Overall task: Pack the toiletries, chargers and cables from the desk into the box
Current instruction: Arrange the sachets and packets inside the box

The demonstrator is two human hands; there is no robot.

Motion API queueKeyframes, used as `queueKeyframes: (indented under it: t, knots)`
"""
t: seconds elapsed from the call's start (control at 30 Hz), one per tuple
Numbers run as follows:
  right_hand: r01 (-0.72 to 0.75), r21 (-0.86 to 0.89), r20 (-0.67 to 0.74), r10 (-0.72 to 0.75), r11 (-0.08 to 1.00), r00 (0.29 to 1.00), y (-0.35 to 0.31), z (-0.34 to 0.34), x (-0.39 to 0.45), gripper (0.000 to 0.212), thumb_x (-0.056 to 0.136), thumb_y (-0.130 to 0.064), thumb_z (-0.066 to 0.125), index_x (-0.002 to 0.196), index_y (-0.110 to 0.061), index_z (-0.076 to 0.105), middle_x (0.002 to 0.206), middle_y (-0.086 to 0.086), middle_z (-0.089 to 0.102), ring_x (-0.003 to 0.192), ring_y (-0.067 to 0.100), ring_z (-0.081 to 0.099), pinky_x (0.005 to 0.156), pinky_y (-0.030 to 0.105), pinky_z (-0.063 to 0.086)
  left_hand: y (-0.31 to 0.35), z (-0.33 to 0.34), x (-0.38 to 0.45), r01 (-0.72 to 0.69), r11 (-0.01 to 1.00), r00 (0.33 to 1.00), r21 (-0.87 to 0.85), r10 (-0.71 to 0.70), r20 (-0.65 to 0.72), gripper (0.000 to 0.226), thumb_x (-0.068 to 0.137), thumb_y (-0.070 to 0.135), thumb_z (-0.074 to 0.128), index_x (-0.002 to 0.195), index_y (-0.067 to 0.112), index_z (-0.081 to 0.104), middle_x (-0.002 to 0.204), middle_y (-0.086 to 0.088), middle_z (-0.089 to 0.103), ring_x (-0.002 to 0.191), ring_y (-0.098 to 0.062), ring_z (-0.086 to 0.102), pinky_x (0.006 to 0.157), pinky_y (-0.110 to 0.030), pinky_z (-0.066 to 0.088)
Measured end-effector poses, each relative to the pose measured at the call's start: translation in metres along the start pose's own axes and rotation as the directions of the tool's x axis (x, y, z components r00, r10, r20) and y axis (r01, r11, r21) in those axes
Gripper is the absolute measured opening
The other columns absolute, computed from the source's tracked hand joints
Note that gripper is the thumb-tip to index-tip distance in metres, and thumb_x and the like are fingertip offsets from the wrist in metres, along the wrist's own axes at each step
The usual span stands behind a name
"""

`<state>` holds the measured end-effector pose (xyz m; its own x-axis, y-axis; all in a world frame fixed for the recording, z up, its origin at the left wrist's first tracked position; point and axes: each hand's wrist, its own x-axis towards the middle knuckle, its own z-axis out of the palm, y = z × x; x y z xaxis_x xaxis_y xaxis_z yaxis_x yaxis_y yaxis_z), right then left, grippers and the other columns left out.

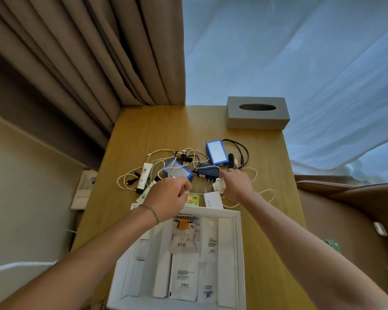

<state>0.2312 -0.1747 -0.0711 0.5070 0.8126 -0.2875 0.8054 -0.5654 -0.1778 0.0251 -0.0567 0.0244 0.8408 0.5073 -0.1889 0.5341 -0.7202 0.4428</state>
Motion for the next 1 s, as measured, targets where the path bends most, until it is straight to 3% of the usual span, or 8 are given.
queueKeyframes:
  t: [0.2,0.33,0.4,0.47,0.57,0.7,0.8,1.0]
  knots:
    - [0.050,-0.036,-0.089,-0.053,0.998,0.995,0.012,0.013,-0.001,0.049,0.073,-0.025,0.083,0.116,-0.021,0.060,0.106,0.001,0.060,0.084,0.015,0.052,0.067,0.026,0.045,0.010,0.008,0.016,-0.022,0.998,0.994,0.057,0.016,0.107,0.014,0.096,0.027,0.057,0.107,0.029,0.066,0.091,0.009,0.064,0.084,-0.011,0.061,0.069,-0.027,0.051]
    - [-0.015,0.240,-0.180,0.060,0.971,0.982,0.014,0.001,-0.009,0.042,0.076,-0.030,0.082,0.110,-0.019,0.060,0.099,-0.003,0.064,0.082,0.014,0.063,0.064,0.027,0.054,0.024,0.013,0.030,-0.105,0.988,0.976,0.111,0.081,0.203,0.022,0.098,0.023,0.052,0.115,0.025,0.066,0.108,0.003,0.067,0.095,-0.015,0.063,0.081,-0.035,0.056]
    - [-0.104,0.568,-0.131,0.215,0.816,0.968,0.013,-0.011,-0.016,0.041,0.076,-0.025,0.084,0.109,-0.018,0.060,0.095,-0.005,0.066,0.080,0.013,0.066,0.064,0.029,0.058,0.030,0.020,0.040,-0.160,0.976,0.963,0.148,0.122,0.241,0.022,0.098,0.019,0.051,0.115,0.025,0.065,0.111,0.002,0.068,0.096,-0.017,0.063,0.080,-0.033,0.054]
    - [-0.168,0.833,-0.007,0.314,0.528,0.949,0.013,-0.024,-0.025,0.042,0.073,-0.017,0.086,0.107,-0.016,0.061,0.095,-0.001,0.068,0.081,0.014,0.068,0.063,0.026,0.055,0.033,0.029,0.050,-0.212,0.957,0.944,0.196,0.149,0.293,0.026,0.096,0.015,0.054,0.118,0.025,0.064,0.116,0.000,0.067,0.099,-0.019,0.062,0.081,-0.033,0.053]
    - [-0.198,0.950,0.113,0.324,0.242,0.939,0.012,-0.039,-0.044,0.044,0.070,-0.005,0.086,0.102,-0.021,0.059,0.098,0.003,0.070,0.085,0.017,0.070,0.065,0.024,0.052,0.035,0.045,0.066,-0.316,0.906,0.909,0.281,0.205,0.362,0.039,0.092,0.011,0.061,0.127,0.028,0.059,0.124,-0.001,0.061,0.106,-0.021,0.060,0.073,-0.028,0.043]
    - [-0.218,0.971,0.178,0.316,0.095,0.932,0.008,-0.043,-0.070,0.045,0.075,-0.008,0.084,0.110,-0.022,0.059,0.103,0.007,0.071,0.089,0.022,0.074,0.071,0.031,0.060,0.038,0.061,0.086,-0.471,0.825,0.831,0.313,0.295,0.472,0.053,0.084,0.010,0.069,0.131,0.030,0.054,0.127,-0.001,0.055,0.108,-0.021,0.054,0.069,-0.029,0.041]
    - [-0.196,0.980,0.180,0.350,0.013,0.919,0.001,-0.044,-0.087,0.050,0.078,-0.016,0.084,0.121,-0.018,0.059,0.104,0.007,0.074,0.090,0.020,0.075,0.072,0.030,0.060,0.040,0.068,0.098,-0.606,0.689,0.753,0.398,0.335,0.566,0.064,0.079,0.013,0.075,0.136,0.029,0.050,0.125,-0.003,0.055,0.108,-0.021,0.051,0.069,-0.030,0.040]
    - [-0.127,0.988,0.153,0.424,-0.089,0.893,-0.015,-0.054,-0.111,0.048,0.079,-0.025,0.083,0.121,-0.019,0.062,0.102,0.006,0.075,0.086,0.013,0.076,0.071,0.025,0.059,0.023,0.081,0.108,-0.882,0.174,0.457,0.437,0.541,0.706,0.068,0.083,0.020,0.071,0.143,0.020,0.038,0.139,-0.011,0.050,0.118,-0.026,0.050,0.071,-0.033,0.046]
